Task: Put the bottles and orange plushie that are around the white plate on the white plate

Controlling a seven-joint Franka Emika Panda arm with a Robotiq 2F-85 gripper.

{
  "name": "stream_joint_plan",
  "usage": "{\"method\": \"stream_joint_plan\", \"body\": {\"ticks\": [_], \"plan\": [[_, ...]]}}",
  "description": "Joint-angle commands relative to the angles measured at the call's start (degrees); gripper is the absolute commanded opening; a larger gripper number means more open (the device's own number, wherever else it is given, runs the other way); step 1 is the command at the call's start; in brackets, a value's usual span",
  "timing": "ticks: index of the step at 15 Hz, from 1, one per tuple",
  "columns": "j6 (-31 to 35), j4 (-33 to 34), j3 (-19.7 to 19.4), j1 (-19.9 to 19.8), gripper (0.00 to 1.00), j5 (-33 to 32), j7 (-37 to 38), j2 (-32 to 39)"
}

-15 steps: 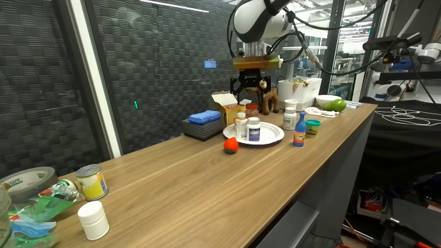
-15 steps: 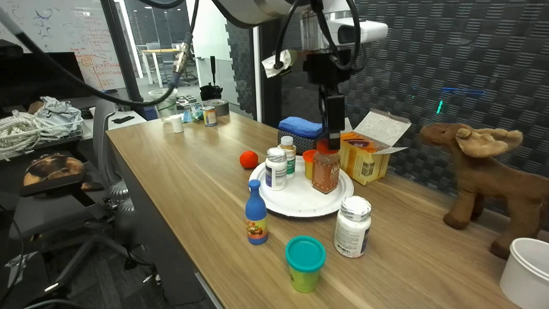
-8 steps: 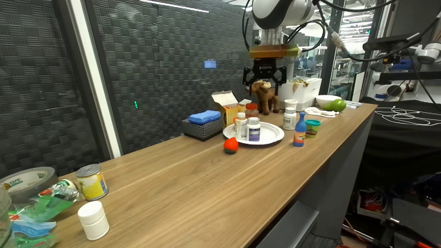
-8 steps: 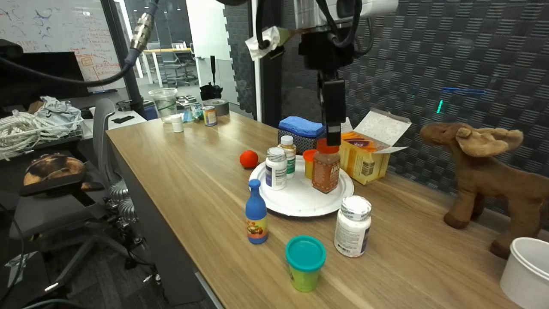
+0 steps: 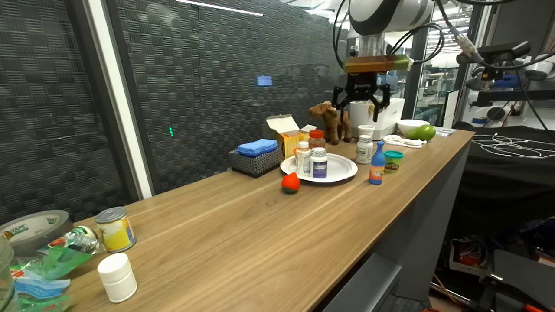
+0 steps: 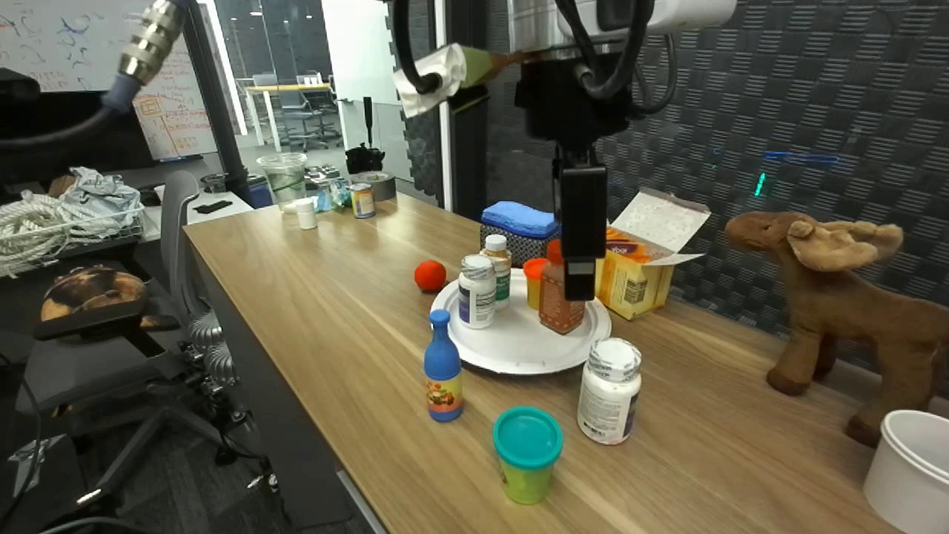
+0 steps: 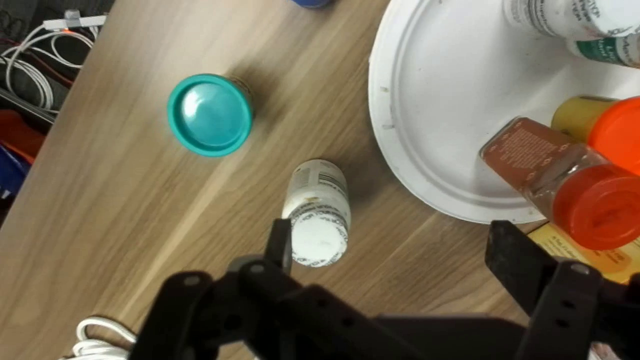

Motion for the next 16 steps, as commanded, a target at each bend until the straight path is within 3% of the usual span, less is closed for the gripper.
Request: {"method": "stream_joint_plan", "body": {"ticks": [1,16], "plan": [[2.2,-3.4,-0.5,-1.2,1.0,-0.5,-0.6,-2.4],[0.7,0.8,-0.8,-3.4,1.0,3.8,-3.2,4.4]]}}
